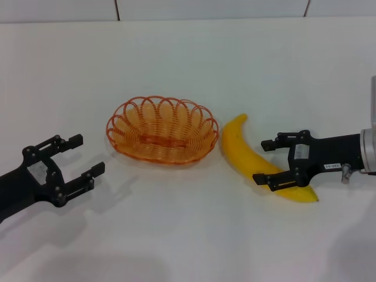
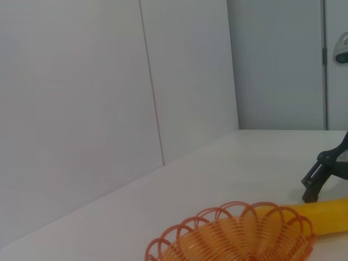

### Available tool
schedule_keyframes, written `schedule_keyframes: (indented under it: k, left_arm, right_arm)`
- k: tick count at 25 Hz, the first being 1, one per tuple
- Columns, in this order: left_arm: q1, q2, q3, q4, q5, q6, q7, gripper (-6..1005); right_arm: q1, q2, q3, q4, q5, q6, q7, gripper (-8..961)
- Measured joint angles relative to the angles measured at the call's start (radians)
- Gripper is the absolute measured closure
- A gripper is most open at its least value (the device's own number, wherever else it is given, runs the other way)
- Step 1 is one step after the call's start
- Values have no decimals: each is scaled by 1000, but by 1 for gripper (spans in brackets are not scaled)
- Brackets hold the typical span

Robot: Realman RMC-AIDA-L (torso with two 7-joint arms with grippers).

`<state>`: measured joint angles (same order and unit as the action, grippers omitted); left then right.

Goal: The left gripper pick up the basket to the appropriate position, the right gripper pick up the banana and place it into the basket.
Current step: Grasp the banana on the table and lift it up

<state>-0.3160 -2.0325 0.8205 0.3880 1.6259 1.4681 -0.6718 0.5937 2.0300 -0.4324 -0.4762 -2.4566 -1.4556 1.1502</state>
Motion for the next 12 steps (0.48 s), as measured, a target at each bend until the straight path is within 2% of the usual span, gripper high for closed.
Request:
schedule_keyframes:
  k: [12]
  left_arm:
    - [0, 0, 0, 0, 0, 0, -2, 297]
  right_arm:
    - [-1, -2, 7, -5, 5, 9, 35, 62]
